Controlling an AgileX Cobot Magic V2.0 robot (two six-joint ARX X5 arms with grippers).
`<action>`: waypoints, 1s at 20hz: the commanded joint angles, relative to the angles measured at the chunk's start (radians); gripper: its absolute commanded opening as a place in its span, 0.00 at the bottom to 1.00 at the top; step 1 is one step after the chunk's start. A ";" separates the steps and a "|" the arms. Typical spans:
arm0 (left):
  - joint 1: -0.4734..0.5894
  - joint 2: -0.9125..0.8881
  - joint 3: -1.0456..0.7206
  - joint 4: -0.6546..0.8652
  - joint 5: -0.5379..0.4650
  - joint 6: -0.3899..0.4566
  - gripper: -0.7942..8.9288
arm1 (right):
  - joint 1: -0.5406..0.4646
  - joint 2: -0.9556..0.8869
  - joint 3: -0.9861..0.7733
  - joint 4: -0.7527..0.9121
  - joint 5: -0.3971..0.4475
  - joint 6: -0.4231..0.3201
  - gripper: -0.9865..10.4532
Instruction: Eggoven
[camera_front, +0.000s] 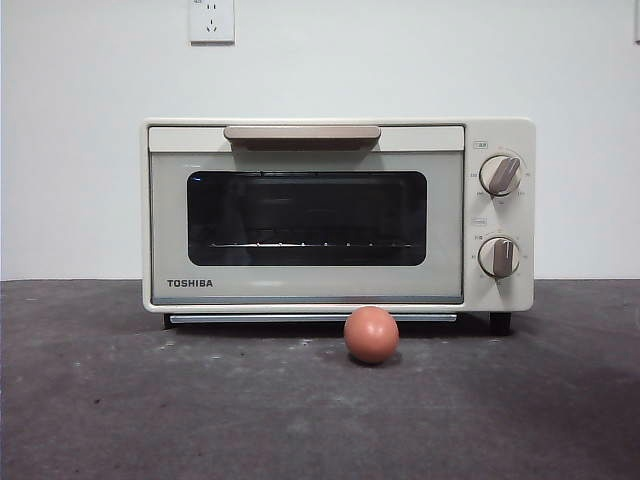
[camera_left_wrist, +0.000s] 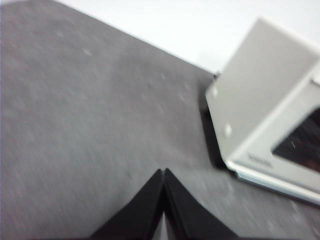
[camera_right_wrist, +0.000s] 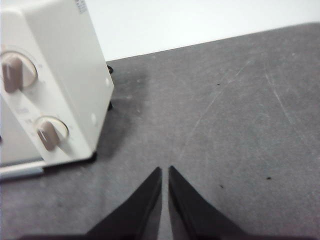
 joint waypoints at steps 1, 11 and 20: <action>0.002 0.009 0.061 -0.037 0.023 -0.023 0.09 | 0.000 0.000 0.081 -0.016 -0.003 0.050 0.09; 0.002 0.228 0.348 -0.166 0.209 0.047 0.09 | 0.001 0.180 0.407 -0.203 -0.147 0.068 0.09; -0.031 0.473 0.611 -0.403 0.442 0.261 0.09 | 0.035 0.439 0.684 -0.535 -0.518 -0.105 0.09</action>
